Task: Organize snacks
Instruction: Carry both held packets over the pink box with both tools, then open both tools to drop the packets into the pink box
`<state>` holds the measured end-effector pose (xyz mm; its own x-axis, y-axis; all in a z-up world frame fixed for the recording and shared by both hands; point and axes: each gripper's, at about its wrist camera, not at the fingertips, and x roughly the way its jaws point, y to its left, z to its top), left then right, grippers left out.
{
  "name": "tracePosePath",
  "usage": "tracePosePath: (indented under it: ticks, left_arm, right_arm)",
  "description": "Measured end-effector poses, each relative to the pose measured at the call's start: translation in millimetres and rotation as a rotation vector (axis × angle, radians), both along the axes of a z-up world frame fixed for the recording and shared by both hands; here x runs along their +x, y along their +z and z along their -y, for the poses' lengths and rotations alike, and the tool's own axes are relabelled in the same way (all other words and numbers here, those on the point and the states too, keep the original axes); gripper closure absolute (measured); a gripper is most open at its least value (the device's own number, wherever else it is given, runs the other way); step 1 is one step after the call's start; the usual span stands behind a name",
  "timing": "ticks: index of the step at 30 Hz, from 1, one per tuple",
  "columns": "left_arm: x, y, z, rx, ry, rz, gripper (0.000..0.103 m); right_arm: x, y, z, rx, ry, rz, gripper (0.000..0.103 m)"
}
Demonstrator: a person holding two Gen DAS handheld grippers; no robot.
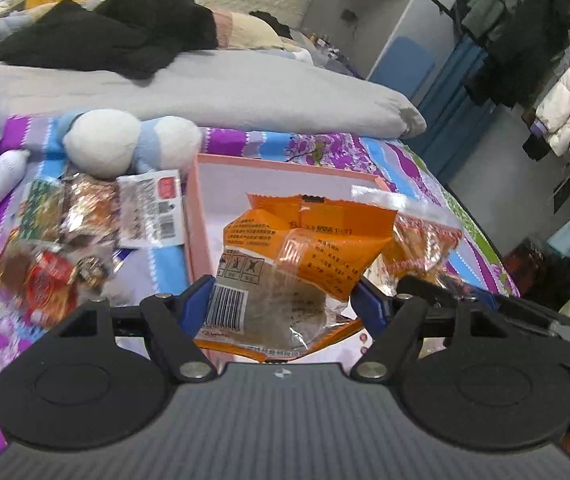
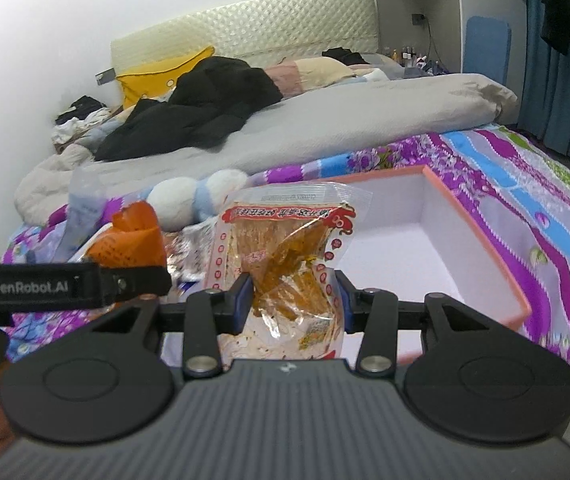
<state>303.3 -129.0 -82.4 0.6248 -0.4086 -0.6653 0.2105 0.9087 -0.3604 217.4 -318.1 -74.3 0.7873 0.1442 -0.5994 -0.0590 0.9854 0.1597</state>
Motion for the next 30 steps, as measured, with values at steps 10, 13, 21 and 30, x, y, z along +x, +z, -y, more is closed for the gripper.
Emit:
tracePosePath:
  ticks: [10, 13, 21, 30]
  left_arm:
    - [88.1, -33.7, 47.3, 0.015, -0.073, -0.07, 0.025]
    - [104.2, -50.6, 57.6, 0.017, -0.08, -0.098, 0.025]
    - [130.5, -87.4, 71.8, 0.018, -0.085, -0.157, 0.025]
    - [114.8, -67.6, 68.4, 0.054, -0.092, -0.099, 0.015]
  right_arm:
    - [77.2, -28.9, 28.4, -0.003, -0.031, -0.047, 0.057]
    - [98.1, -47.0, 36.5, -0.011, -0.038, -0.087, 0.057]
    - [120.5, -90.4, 53.8, -0.001, -0.062, -0.194, 0.056]
    - [112.6, -89.1, 56.9, 0.008, -0.082, -0.193, 0.032]
